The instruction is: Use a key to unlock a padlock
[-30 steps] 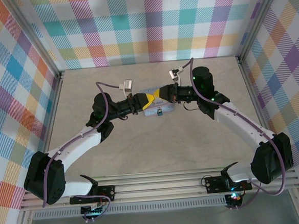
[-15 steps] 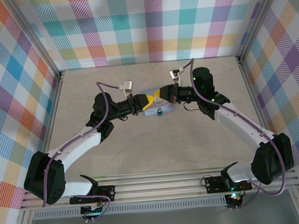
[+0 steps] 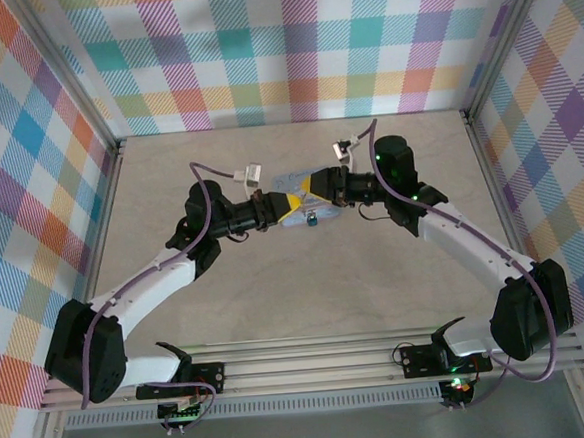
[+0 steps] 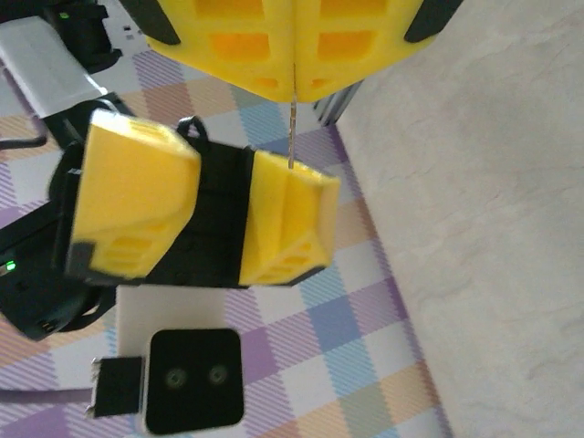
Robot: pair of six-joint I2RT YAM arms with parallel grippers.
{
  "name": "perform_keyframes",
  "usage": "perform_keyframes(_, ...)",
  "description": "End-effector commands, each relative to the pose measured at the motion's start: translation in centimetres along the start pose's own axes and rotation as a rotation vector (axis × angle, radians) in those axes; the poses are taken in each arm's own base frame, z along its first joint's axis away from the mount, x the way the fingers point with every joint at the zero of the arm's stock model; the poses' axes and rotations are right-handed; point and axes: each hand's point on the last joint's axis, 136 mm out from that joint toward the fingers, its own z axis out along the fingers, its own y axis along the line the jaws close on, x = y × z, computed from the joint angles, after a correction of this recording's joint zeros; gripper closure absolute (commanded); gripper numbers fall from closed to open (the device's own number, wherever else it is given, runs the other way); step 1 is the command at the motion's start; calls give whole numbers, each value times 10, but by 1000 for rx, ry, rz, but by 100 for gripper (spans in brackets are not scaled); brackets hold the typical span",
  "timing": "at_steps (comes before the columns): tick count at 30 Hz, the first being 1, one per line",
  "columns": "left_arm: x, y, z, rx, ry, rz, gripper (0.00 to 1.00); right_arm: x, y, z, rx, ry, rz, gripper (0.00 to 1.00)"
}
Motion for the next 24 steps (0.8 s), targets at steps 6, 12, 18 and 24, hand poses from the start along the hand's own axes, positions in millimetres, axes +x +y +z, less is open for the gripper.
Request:
perform_keyframes(6,13,34,-23,-197,37,123,100,-5,-85,2,376,-9,-46,49)
perform_keyframes(12,25,57,-43,-337,50,248,100,2,-153,18,644,-6,-141,47)
perform_keyframes(18,32,76,-58,-427,36,327,100,16,-193,50,754,56,-237,41)
perform_keyframes(24,33,102,-70,-552,24,324,100,21,-227,66,850,67,-255,40)
